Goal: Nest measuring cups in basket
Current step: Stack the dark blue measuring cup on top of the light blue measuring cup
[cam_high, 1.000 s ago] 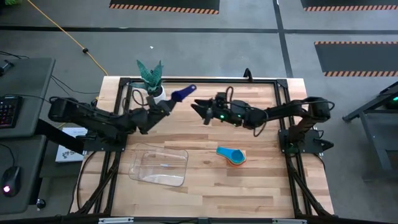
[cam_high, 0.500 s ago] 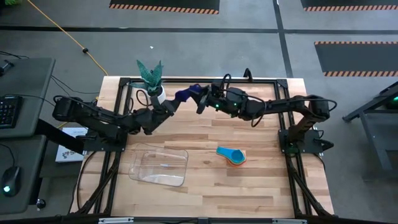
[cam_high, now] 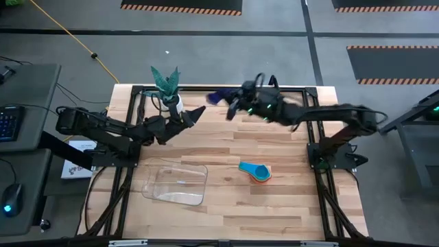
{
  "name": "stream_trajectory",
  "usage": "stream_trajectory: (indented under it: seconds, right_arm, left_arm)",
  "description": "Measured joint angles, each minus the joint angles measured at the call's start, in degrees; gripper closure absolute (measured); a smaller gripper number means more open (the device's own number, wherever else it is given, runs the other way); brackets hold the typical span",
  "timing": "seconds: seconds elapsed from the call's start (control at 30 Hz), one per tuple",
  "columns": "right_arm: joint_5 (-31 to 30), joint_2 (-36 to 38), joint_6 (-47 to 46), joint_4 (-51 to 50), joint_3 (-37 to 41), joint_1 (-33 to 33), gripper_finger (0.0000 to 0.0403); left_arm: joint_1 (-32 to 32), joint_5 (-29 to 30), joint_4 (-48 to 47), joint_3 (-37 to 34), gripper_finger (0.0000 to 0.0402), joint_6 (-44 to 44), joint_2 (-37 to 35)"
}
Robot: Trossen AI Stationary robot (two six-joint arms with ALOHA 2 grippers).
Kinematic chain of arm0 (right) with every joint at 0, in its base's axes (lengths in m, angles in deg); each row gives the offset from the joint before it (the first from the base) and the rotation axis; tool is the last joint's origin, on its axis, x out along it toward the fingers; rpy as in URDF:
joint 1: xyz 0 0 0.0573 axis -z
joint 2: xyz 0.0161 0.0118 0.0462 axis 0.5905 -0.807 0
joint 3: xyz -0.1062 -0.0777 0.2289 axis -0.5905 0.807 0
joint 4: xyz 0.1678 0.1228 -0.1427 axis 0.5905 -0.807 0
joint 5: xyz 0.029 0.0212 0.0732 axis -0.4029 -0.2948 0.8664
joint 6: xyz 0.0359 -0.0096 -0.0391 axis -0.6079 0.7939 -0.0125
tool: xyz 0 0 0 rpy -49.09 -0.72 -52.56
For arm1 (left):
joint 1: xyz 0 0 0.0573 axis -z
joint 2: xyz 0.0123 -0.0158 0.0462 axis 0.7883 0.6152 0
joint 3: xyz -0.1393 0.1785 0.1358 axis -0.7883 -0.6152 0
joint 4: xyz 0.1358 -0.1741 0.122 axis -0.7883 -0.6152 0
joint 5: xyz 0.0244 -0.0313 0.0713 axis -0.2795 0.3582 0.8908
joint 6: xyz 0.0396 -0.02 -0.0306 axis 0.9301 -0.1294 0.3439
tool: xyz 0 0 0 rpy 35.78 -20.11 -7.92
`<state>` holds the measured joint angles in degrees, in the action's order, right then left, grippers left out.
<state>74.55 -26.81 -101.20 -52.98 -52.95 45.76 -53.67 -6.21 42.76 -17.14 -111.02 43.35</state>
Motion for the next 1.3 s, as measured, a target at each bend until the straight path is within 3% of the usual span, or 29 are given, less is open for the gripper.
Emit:
stream_trajectory:
  seconds: [0.17,0.33,0.47,0.6,0.73,0.87,1.0,1.3]
  right_arm:
    - [-0.37,12.45,3.2,-20.65,0.0,3.3,0.0402]
    - [2.38,24.54,-0.3,-45.6,0.0,1.81,0.0402]
    - [13.84,30.27,-8.16,-66.61,0.0,-3.49,0.0402]
    - [31.09,30.77,-16.01,-75.1,0.02,-7.96,0.0402]
    - [47.88,24.52,-13.68,-73.33,-0.12,-8.69,0.0402]
    - [59.21,13.24,-3.63,-76.64,-4.71,-7.11,0.0403]
    - [62.16,1.15,11.82,-84.53,-11.94,-5.18,0.0403]
    - [62.55,-20.74,39.88,-106.46,-28.47,-3.14,0.0403]
  left_arm:
    - [-2.32,-4.95,-4.03,-0.08,0.0226,5.97,-4.03]
    - [-3.35,-9.73,-9.85,-0.09,0.0195,10.85,-8.38]
    - [-3.33,-13.04,-12.32,-0.09,0.0192,13.82,-10.57]
    - [-3.33,-15.01,-12.01,-0.09,0.0191,13.98,-10.79]
    - [-3.33,-15.03,-11.97,-0.09,0.0191,13.98,-10.76]
    - [-3.08,-15.02,-11.95,-0.09,0.0191,13.96,-10.73]
    - [-2.18,-15.04,-11.77,-0.09,0.0191,13.19,-10.73]
    - [-0.53,-15.01,-11.67,-0.09,0.0191,12.48,-10.73]
